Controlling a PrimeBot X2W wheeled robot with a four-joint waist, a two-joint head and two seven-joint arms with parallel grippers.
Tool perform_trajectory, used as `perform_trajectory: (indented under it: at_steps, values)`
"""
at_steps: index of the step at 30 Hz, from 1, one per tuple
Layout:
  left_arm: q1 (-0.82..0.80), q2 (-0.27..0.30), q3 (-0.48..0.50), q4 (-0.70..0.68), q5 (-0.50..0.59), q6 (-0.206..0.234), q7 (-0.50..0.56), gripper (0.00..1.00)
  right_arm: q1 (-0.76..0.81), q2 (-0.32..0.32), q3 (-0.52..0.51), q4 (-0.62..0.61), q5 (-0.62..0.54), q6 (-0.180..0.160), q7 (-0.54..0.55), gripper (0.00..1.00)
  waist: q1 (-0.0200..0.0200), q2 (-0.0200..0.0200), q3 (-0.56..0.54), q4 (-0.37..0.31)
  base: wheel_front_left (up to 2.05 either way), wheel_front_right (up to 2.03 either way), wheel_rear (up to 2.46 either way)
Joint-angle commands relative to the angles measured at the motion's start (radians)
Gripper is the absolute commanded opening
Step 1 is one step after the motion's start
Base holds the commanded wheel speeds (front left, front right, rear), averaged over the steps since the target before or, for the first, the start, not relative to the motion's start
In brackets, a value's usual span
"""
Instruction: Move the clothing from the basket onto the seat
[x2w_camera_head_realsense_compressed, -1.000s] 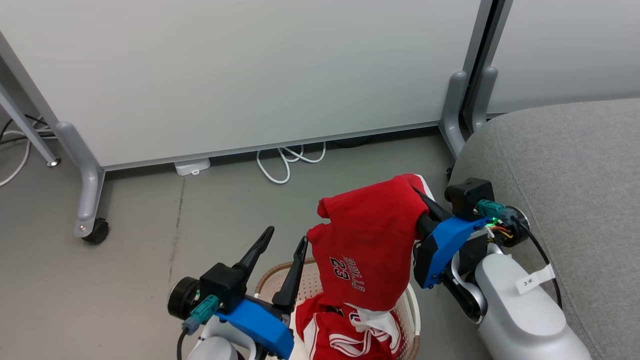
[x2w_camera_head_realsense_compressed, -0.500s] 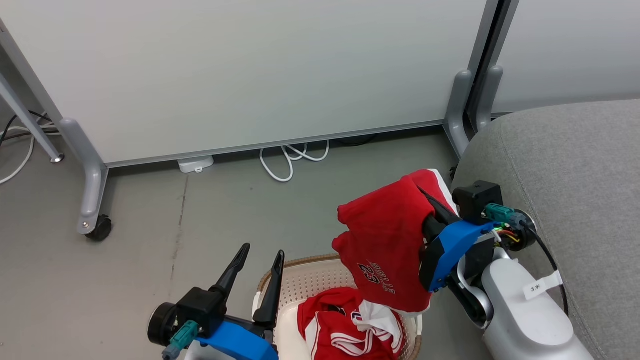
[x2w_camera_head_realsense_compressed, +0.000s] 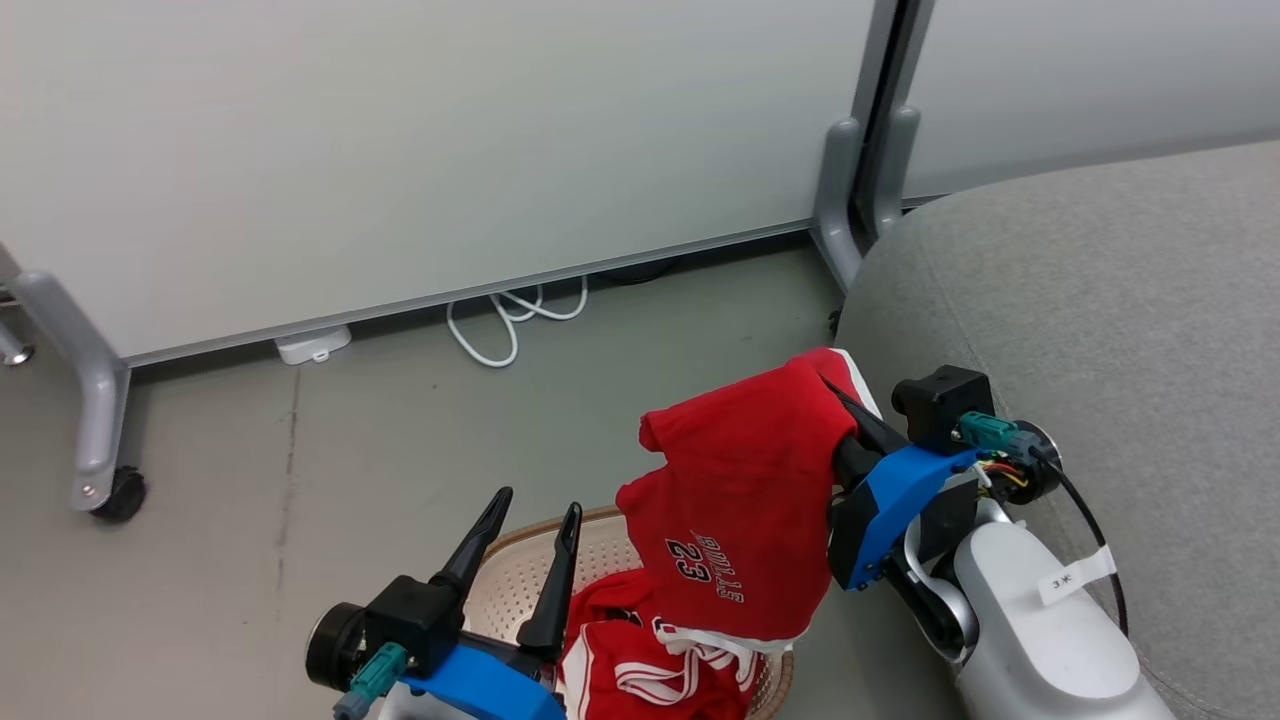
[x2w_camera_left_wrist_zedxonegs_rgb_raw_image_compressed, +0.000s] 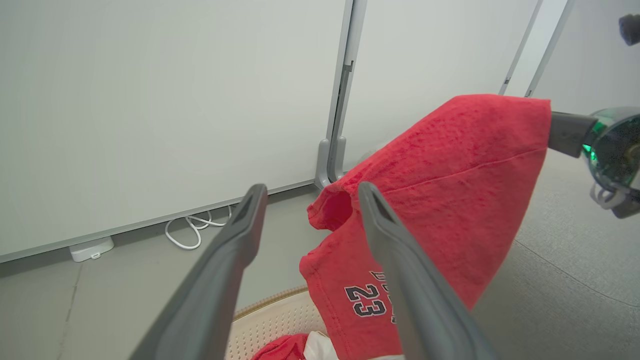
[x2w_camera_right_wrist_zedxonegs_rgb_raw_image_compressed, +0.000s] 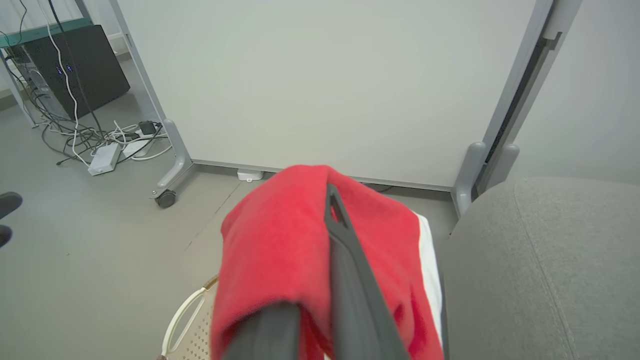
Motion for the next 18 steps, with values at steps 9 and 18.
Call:
perform_trajectory:
  at_steps: [9, 18]
  values:
    - [-0.009, 0.012, -0.004, -0.014, -0.002, -0.002, -0.005, 1.00, 0.018, -0.001, -0.003, -0.023, -0.007, 0.000, -0.002, 0.00, 0.0001, 0.0000, 0.017, -0.184, 0.00, 0.00, 0.00]
    - [-0.020, 0.018, -0.015, -0.020, 0.007, -0.002, -0.005, 1.00, 0.029, 0.002, -0.014, -0.031, -0.006, 0.000, -0.004, 0.00, 0.0001, 0.0000, 0.028, -0.314, 0.00, 0.00, 0.00]
